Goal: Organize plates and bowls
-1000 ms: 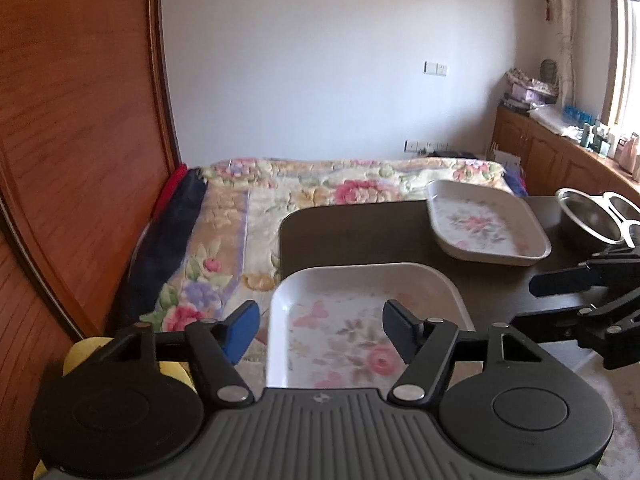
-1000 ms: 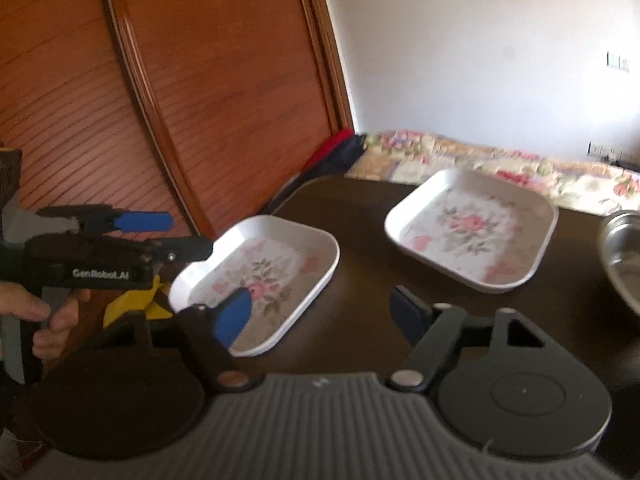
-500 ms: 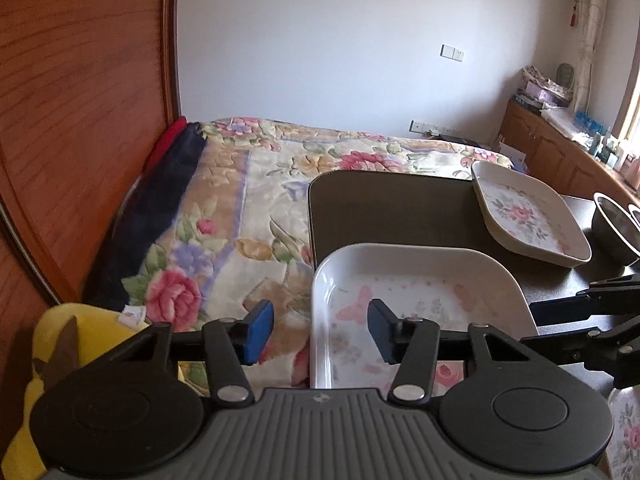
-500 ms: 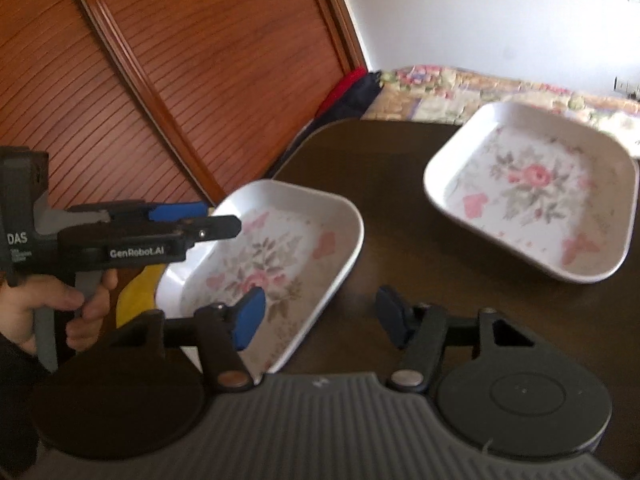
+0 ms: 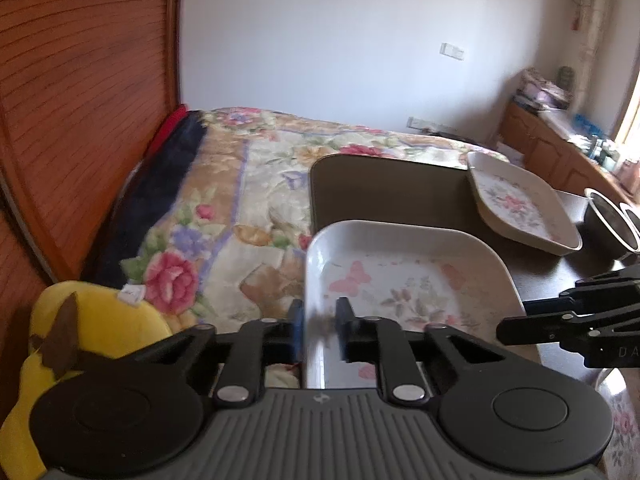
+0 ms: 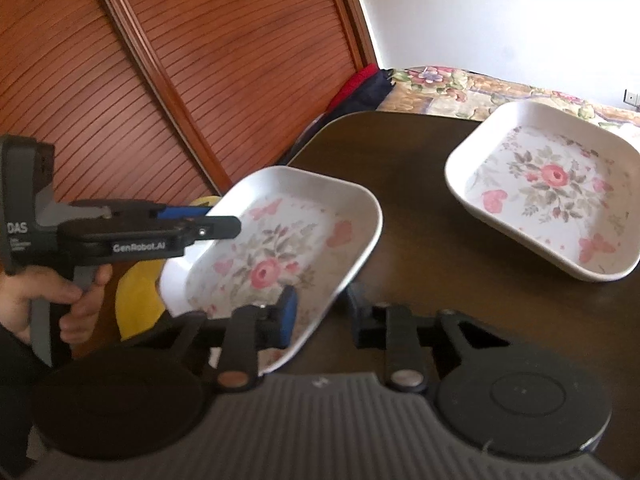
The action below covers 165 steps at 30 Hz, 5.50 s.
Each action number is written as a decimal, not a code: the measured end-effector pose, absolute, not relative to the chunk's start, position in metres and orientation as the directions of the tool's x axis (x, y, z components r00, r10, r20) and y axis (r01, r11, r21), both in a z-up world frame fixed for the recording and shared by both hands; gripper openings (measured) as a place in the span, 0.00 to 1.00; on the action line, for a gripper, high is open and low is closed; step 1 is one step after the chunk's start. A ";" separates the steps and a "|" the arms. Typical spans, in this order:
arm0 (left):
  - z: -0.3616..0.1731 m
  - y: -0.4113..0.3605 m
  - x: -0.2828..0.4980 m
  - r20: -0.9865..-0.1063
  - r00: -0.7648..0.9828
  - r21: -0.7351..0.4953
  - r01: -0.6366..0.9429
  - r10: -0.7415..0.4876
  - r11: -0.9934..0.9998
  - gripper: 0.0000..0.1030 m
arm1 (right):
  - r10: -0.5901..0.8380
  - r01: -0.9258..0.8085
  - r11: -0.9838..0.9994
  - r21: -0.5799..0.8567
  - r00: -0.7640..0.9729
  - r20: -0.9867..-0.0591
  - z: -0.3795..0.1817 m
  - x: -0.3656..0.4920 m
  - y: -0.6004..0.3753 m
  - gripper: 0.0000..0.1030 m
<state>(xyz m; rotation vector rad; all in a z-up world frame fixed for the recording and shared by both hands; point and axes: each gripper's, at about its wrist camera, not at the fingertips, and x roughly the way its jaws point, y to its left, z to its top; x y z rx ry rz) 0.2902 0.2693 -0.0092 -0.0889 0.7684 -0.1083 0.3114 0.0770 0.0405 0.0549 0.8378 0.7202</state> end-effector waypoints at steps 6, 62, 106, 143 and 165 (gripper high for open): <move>-0.001 0.261 0.276 -0.662 0.742 -0.099 0.053 -0.106 0.994 0.37 | 0.593 -0.557 0.774 0.302 0.469 -0.654 0.042 0.311 0.073 0.17; 0.048 0.116 0.116 -0.468 0.866 -0.094 0.151 -0.177 0.984 0.37 | 0.573 -0.458 0.820 0.344 0.671 -0.471 0.076 0.180 -0.085 0.10; -0.020 0.101 0.138 -0.558 0.817 -0.095 0.108 -0.142 0.990 0.37 | 0.516 -0.396 0.856 0.331 0.659 -0.547 0.026 0.177 -0.095 0.10; 0.006 0.093 0.108 -0.412 0.904 -0.031 0.113 -0.115 0.993 1.00 | 0.463 -0.437 0.885 0.163 0.786 -0.409 0.034 0.129 -0.109 0.41; 0.025 0.088 0.095 -0.326 0.942 0.021 0.099 -0.087 0.995 1.00 | 0.435 -0.424 0.900 0.103 0.854 -0.285 0.059 0.111 -0.126 1.00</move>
